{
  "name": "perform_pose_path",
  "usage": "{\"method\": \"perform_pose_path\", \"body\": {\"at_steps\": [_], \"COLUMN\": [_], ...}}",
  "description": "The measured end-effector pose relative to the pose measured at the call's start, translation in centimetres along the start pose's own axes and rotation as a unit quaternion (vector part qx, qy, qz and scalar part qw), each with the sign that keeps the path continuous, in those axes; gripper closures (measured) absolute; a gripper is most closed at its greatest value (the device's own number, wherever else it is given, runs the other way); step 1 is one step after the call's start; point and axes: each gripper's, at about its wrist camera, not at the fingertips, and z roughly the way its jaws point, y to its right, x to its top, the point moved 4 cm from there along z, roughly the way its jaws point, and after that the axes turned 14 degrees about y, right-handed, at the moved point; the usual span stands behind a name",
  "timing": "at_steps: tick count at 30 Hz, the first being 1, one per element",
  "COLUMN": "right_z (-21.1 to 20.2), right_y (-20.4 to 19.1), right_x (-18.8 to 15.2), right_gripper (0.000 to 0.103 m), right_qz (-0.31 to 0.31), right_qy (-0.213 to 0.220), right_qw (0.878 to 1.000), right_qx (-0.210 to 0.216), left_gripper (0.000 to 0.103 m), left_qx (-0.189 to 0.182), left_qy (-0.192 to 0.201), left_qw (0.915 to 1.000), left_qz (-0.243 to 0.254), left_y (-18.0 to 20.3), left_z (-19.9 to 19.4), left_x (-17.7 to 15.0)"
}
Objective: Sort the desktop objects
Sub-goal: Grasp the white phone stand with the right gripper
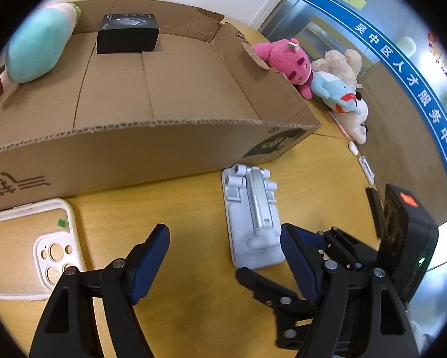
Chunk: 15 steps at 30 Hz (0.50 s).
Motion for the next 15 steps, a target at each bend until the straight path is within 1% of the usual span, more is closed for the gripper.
{"method": "perform_pose_path", "body": {"at_steps": [2,3,4,5,7,11,12,15], "right_z": [0.5,0.9,1.0,1.0,0.6,-0.1,-0.4,-0.9], "right_y": [-0.4,-0.8,-1.0,-1.0,-0.6,-0.5,-0.6,-1.3], "right_x": [0.2,0.2,0.1,0.1,0.0,-0.6,-0.8,-1.5], "right_gripper": [0.019,0.019,0.019,0.021,0.026,0.030,0.031,0.033], "right_qz": [-0.010,-0.030,-0.038,-0.038,-0.029,-0.032,-0.026,-0.025], "right_qy": [0.007,0.010,0.013,0.016,0.022,0.027,0.028,0.029], "right_qw": [1.000,0.999,0.999,0.999,0.999,0.999,0.999,0.999], "right_qx": [-0.012,-0.028,-0.032,-0.030,-0.014,-0.001,0.014,0.038], "left_gripper": [0.026,0.026,0.026,0.026,0.026,0.026,0.026,0.028], "left_qx": [-0.001,0.000,0.001,0.000,-0.003,-0.018,-0.022,-0.031], "left_qy": [-0.002,-0.003,-0.008,-0.013,-0.024,-0.049,-0.055,-0.072], "left_qw": [1.0000,1.0000,1.0000,0.9999,0.9997,0.9986,0.9982,0.9969], "left_qz": [-0.001,0.000,0.003,0.006,0.011,0.008,0.008,0.005], "left_y": [-0.1,-0.2,-0.1,-0.1,0.0,0.4,0.5,1.1], "left_z": [0.0,0.1,0.2,0.4,0.8,2.3,2.7,3.7], "left_x": [0.2,0.3,0.2,0.1,0.0,-0.6,-0.8,-1.4]}}
